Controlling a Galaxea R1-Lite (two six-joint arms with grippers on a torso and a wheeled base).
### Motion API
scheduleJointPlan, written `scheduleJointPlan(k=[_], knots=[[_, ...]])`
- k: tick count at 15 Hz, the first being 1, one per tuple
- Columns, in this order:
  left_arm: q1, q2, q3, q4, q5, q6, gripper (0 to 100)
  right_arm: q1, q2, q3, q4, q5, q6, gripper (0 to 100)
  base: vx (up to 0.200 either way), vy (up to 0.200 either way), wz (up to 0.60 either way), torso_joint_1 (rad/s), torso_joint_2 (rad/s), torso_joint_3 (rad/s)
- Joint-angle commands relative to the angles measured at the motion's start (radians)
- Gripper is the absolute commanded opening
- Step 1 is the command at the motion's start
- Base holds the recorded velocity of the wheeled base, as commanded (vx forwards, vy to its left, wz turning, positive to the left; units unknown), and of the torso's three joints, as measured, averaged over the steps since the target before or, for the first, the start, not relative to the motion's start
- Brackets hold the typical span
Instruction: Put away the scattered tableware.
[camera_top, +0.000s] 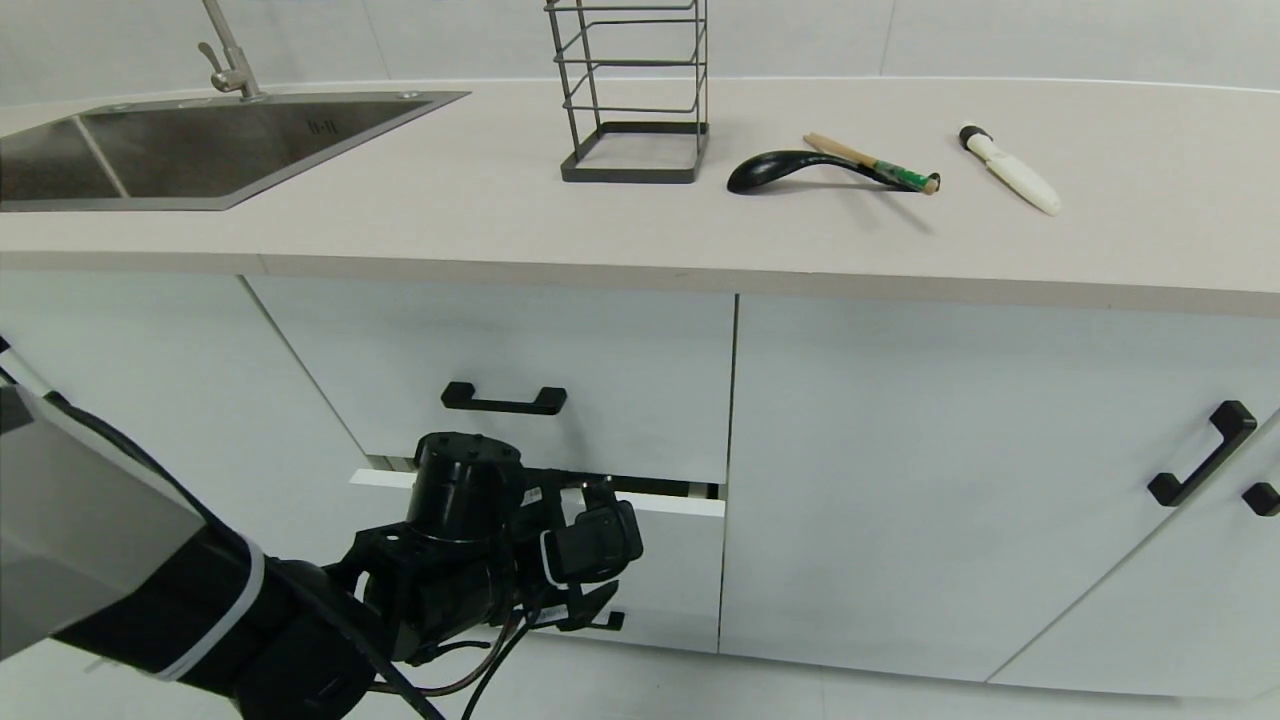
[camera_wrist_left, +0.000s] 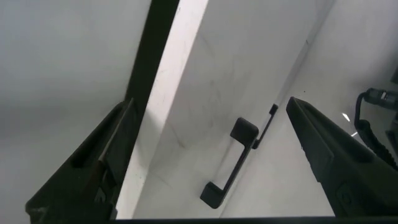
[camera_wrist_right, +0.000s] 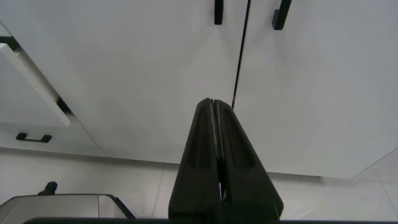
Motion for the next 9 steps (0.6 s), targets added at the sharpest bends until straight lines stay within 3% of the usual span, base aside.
scheduleJointPlan(k=[1, 5, 9], knots=[[0.003, 0.011, 0.002, 0.001, -0.001, 0.000, 100, 0.000, 0.001, 0.000, 0.000, 0.000, 0.000, 0, 0.000, 0.000, 0.00, 0.000, 0.00, 0.000], [0.000, -0.006, 0.045, 0.001, -0.004, 0.006, 100, 0.000, 0.001, 0.000, 0.000, 0.000, 0.000, 0, 0.000, 0.000, 0.00, 0.000, 0.00, 0.000], [-0.023, -0.211, 0.296, 0.009, -0.004, 0.005, 100, 0.000, 0.001, 0.000, 0.000, 0.000, 0.000, 0, 0.000, 0.000, 0.00, 0.000, 0.00, 0.000]])
